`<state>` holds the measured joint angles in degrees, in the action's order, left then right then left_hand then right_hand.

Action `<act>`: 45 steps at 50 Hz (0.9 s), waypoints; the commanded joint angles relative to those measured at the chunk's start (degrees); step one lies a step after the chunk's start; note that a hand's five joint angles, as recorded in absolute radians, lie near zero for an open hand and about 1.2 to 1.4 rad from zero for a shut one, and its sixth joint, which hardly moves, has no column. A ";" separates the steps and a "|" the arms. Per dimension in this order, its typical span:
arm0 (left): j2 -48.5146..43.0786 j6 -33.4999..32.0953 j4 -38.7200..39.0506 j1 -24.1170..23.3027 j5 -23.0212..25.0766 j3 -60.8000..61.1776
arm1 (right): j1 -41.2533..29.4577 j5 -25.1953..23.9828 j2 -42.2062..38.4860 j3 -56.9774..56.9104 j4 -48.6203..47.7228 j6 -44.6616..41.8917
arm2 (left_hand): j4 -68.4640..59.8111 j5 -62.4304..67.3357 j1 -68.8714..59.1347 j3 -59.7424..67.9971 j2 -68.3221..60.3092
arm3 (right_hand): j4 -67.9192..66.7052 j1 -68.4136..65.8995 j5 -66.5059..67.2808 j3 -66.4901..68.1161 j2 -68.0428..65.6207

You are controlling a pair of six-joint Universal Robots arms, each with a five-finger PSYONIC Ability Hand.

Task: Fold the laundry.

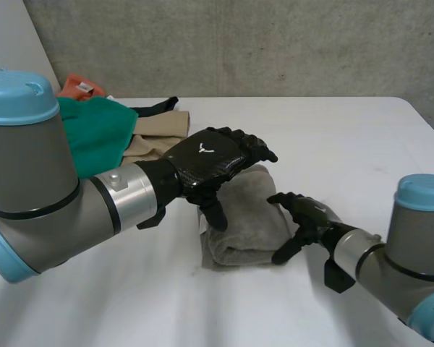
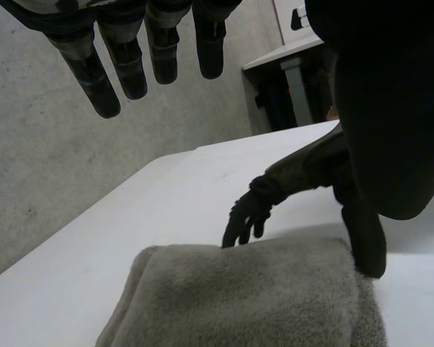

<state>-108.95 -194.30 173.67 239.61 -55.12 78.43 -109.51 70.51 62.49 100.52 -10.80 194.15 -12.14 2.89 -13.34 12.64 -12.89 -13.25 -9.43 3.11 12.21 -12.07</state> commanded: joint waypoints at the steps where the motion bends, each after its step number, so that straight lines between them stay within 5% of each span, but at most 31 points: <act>1: 0.49 -0.21 0.36 -0.46 -0.78 0.41 | -5.01 3.66 -4.30 -4.62 -1.33 -0.18 | -2.61 1.86 -1.42 2.11 -1.87 | 3.25 -0.57 -3.11 -2.21 2.07; 6: 0.67 -0.12 0.36 -0.37 -0.70 0.41 | -6.60 7.71 -6.94 -7.61 -1.24 -0.71 | -2.61 1.86 -1.42 2.11 -1.87 | -8.24 -12.05 8.37 9.28 -9.42; 9: 0.76 -0.12 0.36 -0.37 -0.70 0.58 | -6.77 9.55 -8.00 -8.93 -1.94 -0.71 | -2.61 1.86 -1.42 2.11 -1.87 | -42.47 -46.28 42.61 43.51 -43.65; 10: 0.76 -0.12 0.36 -0.37 -0.70 0.58 | -6.77 10.08 -8.00 -9.55 -2.55 -0.71 | -2.78 2.03 -1.59 2.28 -2.04 | -66.51 -70.32 66.64 67.55 -67.69; 17: 1.55 -0.12 0.36 -0.37 -0.78 0.67 | -5.89 10.61 -6.69 -12.36 -4.75 -0.62 | -2.61 1.86 -1.42 2.11 -1.87 | -66.75 -70.57 66.89 67.79 -67.93; 25: 1.99 -0.03 0.53 -0.19 -0.70 0.85 | 5.79 12.28 -11.77 -24.21 -3.70 -4.83 | -2.44 1.69 -1.25 1.94 -1.70 | -66.75 -70.57 66.89 67.79 -67.93; 32: 1.99 -0.03 0.62 -0.10 -0.70 1.02 | 14.75 17.56 -21.88 -41.52 0.51 -15.90 | -2.44 1.69 -1.25 1.94 -1.70 | -66.75 -70.57 66.89 67.79 -67.93; 45: 1.99 -0.03 0.62 -0.19 -0.78 1.64 | 25.04 8.85 -48.50 -88.35 23.63 -25.38 | -2.44 1.69 -1.25 1.94 -1.70 | -66.75 -70.57 66.89 67.79 -67.93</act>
<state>-106.96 -194.32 174.31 239.38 -55.90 79.63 -87.84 82.33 25.59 32.39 2.97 173.97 -12.14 2.85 -13.34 12.63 -12.83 -67.97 -41.54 52.41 64.96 -61.47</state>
